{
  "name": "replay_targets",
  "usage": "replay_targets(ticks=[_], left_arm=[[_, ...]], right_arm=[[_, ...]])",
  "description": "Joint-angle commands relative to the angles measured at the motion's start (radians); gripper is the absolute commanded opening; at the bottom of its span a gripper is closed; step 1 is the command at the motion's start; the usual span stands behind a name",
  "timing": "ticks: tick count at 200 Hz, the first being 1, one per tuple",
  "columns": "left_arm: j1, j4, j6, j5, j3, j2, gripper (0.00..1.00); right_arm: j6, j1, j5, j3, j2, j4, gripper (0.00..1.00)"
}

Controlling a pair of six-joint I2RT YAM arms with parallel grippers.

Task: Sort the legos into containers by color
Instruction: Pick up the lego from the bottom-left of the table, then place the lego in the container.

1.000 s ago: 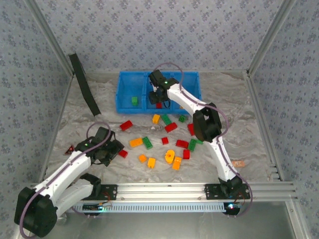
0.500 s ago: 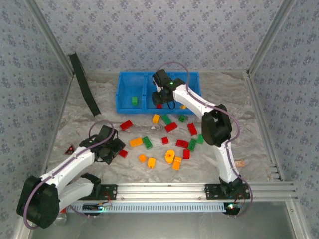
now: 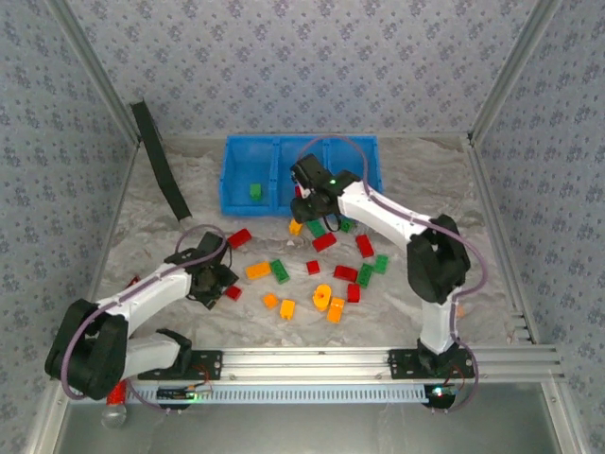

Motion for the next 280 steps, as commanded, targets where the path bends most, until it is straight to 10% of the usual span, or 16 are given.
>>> replay_targets(ticks=[1, 91, 280], left_arm=[[-0.021, 0.103, 0.011, 0.031, -0.001, 0.053, 0.51], [-0.049, 0.016, 0.197, 0.060, 0.248, 0.282, 0.13], [-0.146, -0.208, 0.623, -0.164, 1.635, 1.044, 0.07]], right_arm=[[0.027, -0.001, 0.053, -0.060, -0.110, -0.024, 0.51], [0.195, -0.005, 0.161, -0.414, -0.512, -0.137, 0.56], [0.549, -0.180, -0.019, -0.880, -0.933, -0.114, 0.61]])
